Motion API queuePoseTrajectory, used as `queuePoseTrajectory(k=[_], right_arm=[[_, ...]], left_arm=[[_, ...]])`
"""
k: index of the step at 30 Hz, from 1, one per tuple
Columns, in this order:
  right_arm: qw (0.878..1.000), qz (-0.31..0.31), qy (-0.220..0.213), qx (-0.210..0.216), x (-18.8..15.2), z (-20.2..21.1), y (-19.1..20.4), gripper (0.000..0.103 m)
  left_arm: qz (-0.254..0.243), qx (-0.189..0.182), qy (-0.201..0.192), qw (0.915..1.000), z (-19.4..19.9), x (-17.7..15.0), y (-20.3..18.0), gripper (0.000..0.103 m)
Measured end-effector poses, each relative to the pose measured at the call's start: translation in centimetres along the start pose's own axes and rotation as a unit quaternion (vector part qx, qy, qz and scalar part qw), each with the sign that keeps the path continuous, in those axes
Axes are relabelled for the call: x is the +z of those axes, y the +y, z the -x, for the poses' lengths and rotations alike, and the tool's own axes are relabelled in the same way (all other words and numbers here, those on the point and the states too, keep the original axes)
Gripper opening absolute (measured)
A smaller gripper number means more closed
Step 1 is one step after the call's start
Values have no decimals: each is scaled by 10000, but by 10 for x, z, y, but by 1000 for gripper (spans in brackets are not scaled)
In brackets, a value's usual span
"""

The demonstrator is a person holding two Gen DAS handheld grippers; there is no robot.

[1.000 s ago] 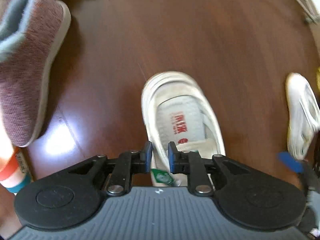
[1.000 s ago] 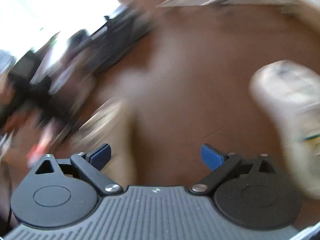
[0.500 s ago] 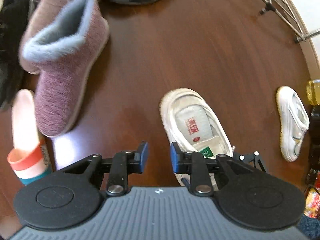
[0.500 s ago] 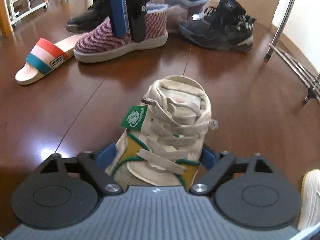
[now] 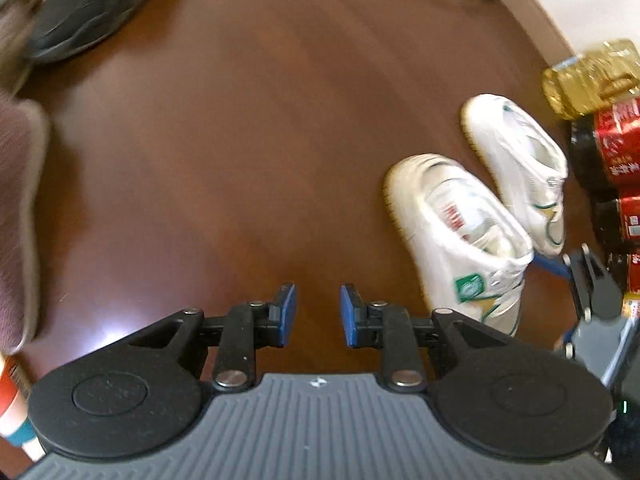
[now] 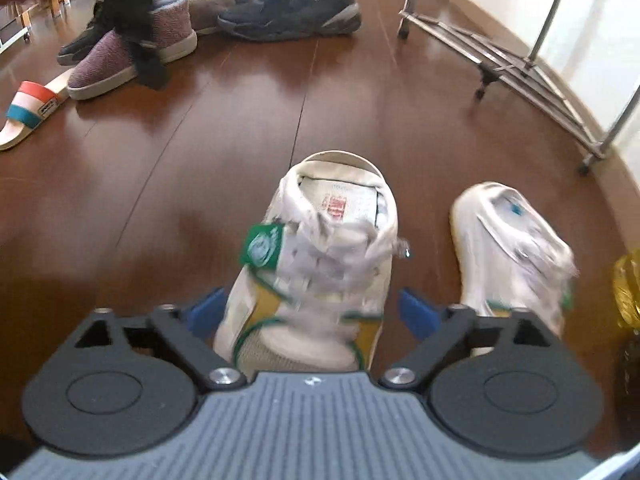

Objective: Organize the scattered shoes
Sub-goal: 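Align the white sneakers side by side beside the bottles and release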

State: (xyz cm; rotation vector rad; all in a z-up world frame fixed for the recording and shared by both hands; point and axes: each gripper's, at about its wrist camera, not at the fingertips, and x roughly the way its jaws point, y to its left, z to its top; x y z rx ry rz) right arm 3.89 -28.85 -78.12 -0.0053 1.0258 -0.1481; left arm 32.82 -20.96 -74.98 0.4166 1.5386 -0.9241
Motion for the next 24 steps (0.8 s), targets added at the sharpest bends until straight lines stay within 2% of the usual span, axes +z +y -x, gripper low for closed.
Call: queuePoseTrajectory(k=[4, 7, 10, 16, 18, 20, 21, 22, 23, 24], right_arm=[[9979, -567, 224, -211, -17, -5, 23, 99], [9950, -670, 349, -647, -22, -16, 30, 87], [9922, -1063, 388, -530, -27, -18, 20, 83], [9933, -968, 307, -560, -32, -16, 5, 82], [9945, -724, 254, -707, -36, -14, 4, 82], [9945, -642, 300, -777, -39, -9, 2, 90], [9943, -707, 291, -746, -41, -5, 0, 89], [9940, -772, 282, -716, -43, 0, -1, 84], [9934, -873, 296, -682, -45, 2, -3, 70], [9923, -1000, 333, -653, -47, 2, -4, 70]], left_arm=[[100, -285, -163, 9994, -22, 20, -26, 30], [201, -378, -175, 9989, -47, 33, -49, 34], [351, -425, -113, 9984, -72, 33, -62, 34], [297, -86, -200, 9993, -83, 23, -72, 35], [218, 22, -234, 9995, -78, 24, -75, 34], [149, 128, -301, 9994, -75, 24, -77, 35], [143, 145, -301, 9993, -77, 23, -78, 35], [153, 142, -280, 9994, -80, 23, -78, 35], [163, 138, -258, 9994, -84, 23, -77, 35], [170, 146, -245, 9994, -87, 23, -78, 34]])
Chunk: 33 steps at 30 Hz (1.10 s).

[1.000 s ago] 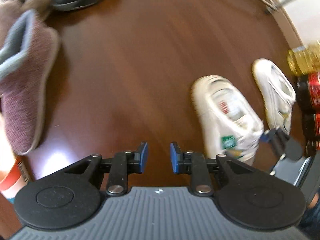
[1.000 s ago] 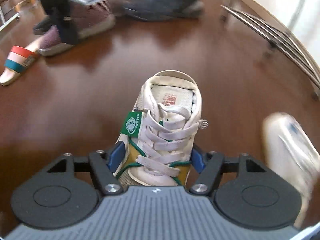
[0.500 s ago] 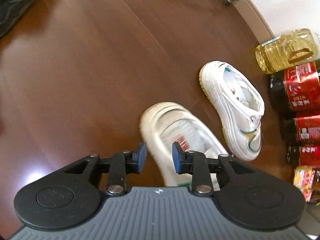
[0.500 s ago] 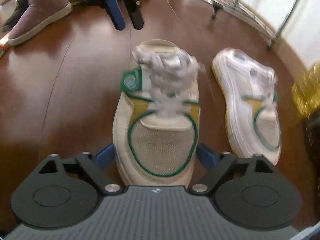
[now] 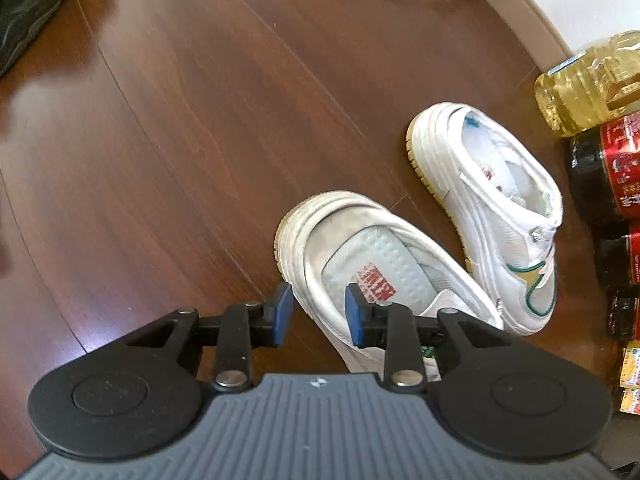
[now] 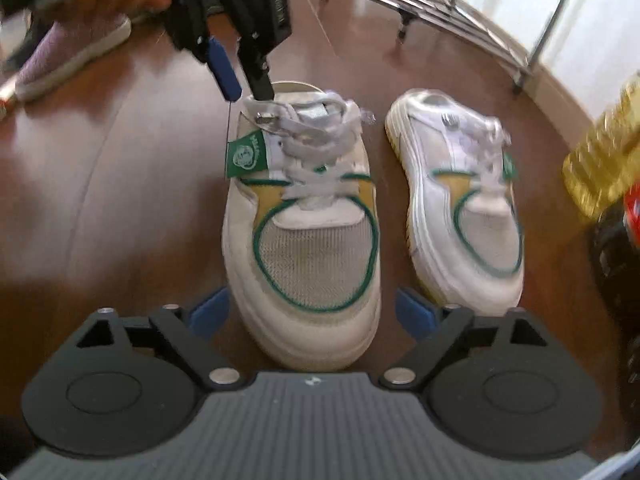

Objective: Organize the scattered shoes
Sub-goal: 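Align the white sneakers side by side beside the bottles and release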

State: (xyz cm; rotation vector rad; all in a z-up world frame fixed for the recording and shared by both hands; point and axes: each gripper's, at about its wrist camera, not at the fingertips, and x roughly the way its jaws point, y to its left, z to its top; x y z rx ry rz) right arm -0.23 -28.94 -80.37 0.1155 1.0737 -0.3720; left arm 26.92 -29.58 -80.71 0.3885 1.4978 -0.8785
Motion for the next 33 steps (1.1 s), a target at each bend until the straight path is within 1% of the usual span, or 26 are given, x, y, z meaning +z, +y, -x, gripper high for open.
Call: queuePoseTrajectory(k=[4, 7, 10, 17, 19, 21, 22, 23, 24, 25, 27, 30, 31, 33], right_arm=[[9997, -217, -120, -69, 0, 0, -1, 69], [9993, -336, -89, -156, 3, -1, -4, 69], [9987, -456, -42, -237, 8, -5, -11, 69], [9979, -562, 14, -318, 9, -7, -22, 69], [9977, -588, 56, -333, 11, -7, -22, 68], [9976, -589, 140, -343, 15, -3, -23, 70], [9973, -641, 91, -344, 18, 4, -26, 75], [9970, -692, 42, -344, 21, 11, -29, 83], [9965, -762, -29, -350, 24, 18, -32, 87], [9957, -847, -120, -359, 27, 25, -34, 91], [9936, -1048, -282, -316, 35, 36, -40, 92], [9900, -1324, -445, -174, 56, 46, -46, 93], [9898, -1335, -486, -127, 62, 46, -46, 93], [9897, -1256, -682, 118, 81, 51, -34, 93]], left_arm=[[-166, 18, -160, 9997, -4, 7, -10, 34], [-148, -88, -273, 9995, -7, 16, -14, 34], [-154, -114, -351, 9992, -10, 23, -20, 34], [-340, -105, -499, 9981, -14, 24, -34, 35], [-266, -218, -460, 9983, -13, 25, -32, 36], [-193, -315, -475, 9982, -5, 27, -28, 38], [-161, -334, -546, 9978, 5, 28, -23, 38], [-215, -299, -646, 9972, 17, 28, -19, 39], [-318, -232, -762, 9963, 30, 29, -16, 42], [-419, -168, -845, 9954, 41, 28, -11, 49], [-713, 8, -947, 9929, 68, 20, 2, 56], [-1063, 433, -731, 9907, 102, -16, 49, 56], [-1160, 575, -645, 9895, 113, -28, 65, 56], [-1353, 857, -472, 9860, 133, -52, 97, 56]])
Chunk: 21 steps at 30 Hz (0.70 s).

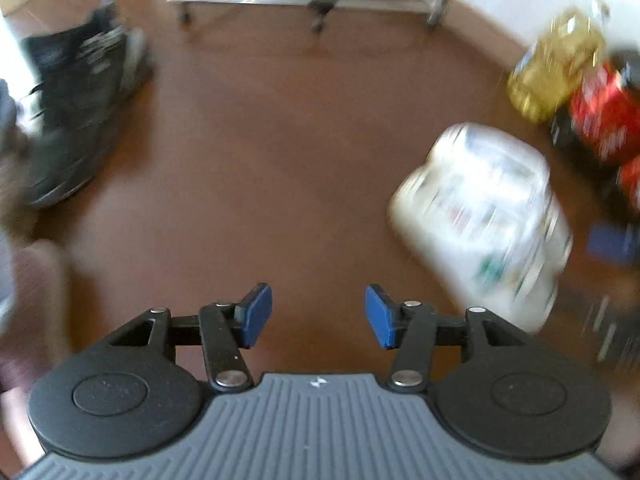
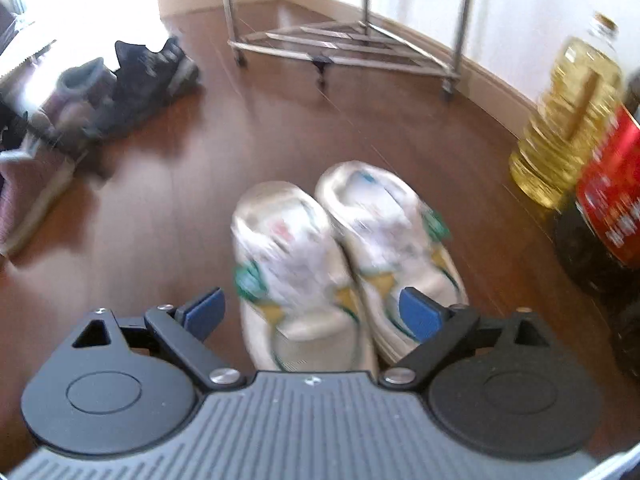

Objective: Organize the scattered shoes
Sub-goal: 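Align the white sneakers side by side beside the bottles and release, then move both tools back to the pile toward the pink knit boots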

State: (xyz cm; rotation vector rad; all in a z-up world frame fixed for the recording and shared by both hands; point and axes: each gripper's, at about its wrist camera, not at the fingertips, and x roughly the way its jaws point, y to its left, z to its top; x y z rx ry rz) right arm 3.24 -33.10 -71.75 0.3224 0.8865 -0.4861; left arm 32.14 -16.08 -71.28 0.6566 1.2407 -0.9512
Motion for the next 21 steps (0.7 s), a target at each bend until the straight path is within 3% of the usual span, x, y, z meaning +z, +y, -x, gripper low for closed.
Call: queuePoseTrajectory(k=[2, 4, 8, 14, 21], right_arm=[[9994, 169, -86, 295, 11, -3, 21, 93], [9980, 355, -14, 516, 15, -12, 42, 93], [9915, 829, 326, 943, 22, -43, 101, 92], [9819, 1083, 512, 1466, 42, -65, 173, 92], [9649, 1537, 938, 1910, 64, -93, 254, 93]], left_arm=[[114, 184, 187, 9996, 13, -34, 35, 56], [633, 490, 224, 9965, 28, -75, 80, 56], [1446, 889, -80, 9855, 57, -127, 137, 56], [2368, 1017, -627, 9642, 87, -178, 191, 56], [2588, 1018, -698, 9580, 80, -217, 214, 56]])
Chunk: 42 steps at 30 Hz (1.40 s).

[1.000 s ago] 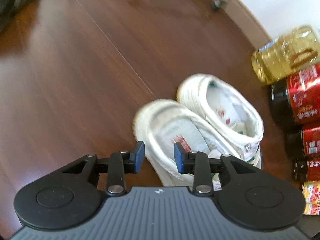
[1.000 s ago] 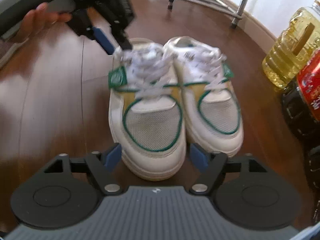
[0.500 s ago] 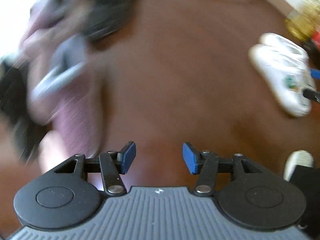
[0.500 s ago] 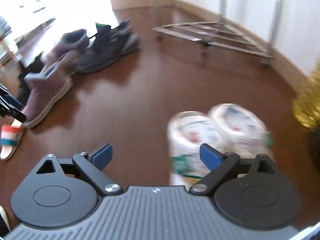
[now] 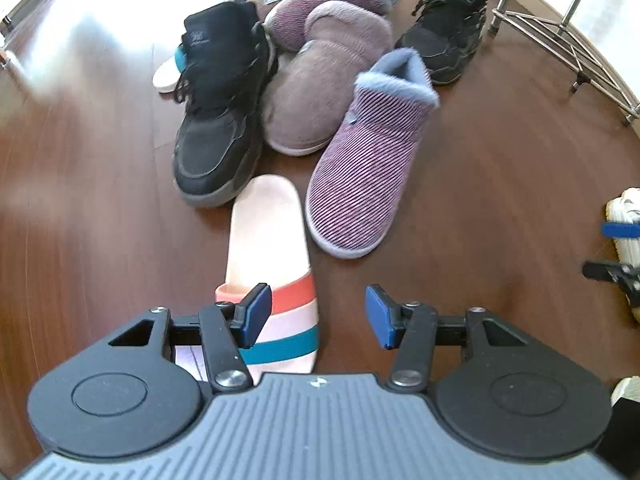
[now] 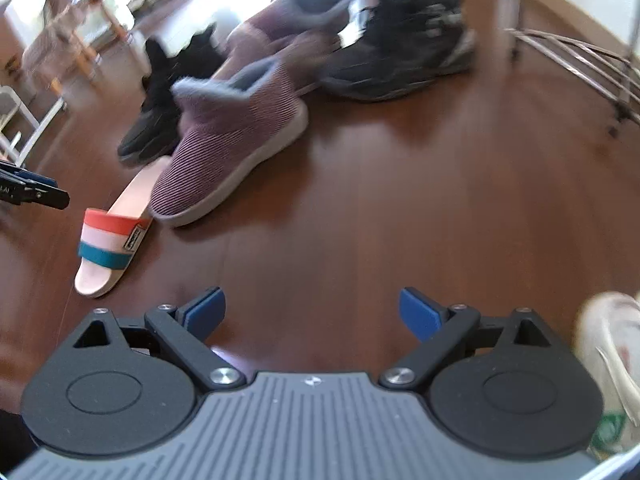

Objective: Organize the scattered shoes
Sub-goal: 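Move both tools back to the pile toward the pink knit boots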

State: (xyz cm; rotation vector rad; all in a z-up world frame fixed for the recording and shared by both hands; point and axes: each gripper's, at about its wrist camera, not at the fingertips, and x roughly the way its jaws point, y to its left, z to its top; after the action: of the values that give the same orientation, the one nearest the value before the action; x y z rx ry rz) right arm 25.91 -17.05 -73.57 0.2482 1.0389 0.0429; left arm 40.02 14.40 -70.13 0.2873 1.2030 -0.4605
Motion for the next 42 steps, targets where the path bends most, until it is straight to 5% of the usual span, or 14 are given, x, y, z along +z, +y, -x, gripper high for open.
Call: queuePoseTrajectory(k=[8, 18, 23, 27, 33, 39, 40, 41, 42], right_arm=[[9994, 322, -80, 112, 38, -27, 36, 94], [9987, 431, -186, -172, 68, -45, 34, 94], [9938, 651, -846, -318, 103, -47, 28, 77], [9899, 397, -1337, -267, 147, -55, 16, 67], [9790, 27, -2010, 333, 237, -94, 19, 76], [9821, 161, -1841, -352, 311, -183, 46, 81], [9841, 33, -1751, -299, 318, -197, 45, 62], [9853, -103, -1706, 4, 323, -207, 42, 26], [9853, -200, -1673, 280, 325, -212, 40, 23]], left_arm=[[394, -247, 20, 9989, -12, -16, 23, 56], [-16, -397, -623, 9973, -12, 6, 2, 56], [-503, 60, -1185, 9917, -16, 45, -14, 56], [-64, 167, -1578, 9873, -9, 73, 3, 56], [379, 160, -1403, 9893, -18, 73, 22, 56], [483, 191, -1091, 9927, -15, 51, 33, 57], [521, 222, -1062, 9927, -13, 47, 37, 57], [575, 262, -1039, 9926, -11, 43, 42, 57], [638, 292, -1026, 9922, -10, 41, 46, 57]])
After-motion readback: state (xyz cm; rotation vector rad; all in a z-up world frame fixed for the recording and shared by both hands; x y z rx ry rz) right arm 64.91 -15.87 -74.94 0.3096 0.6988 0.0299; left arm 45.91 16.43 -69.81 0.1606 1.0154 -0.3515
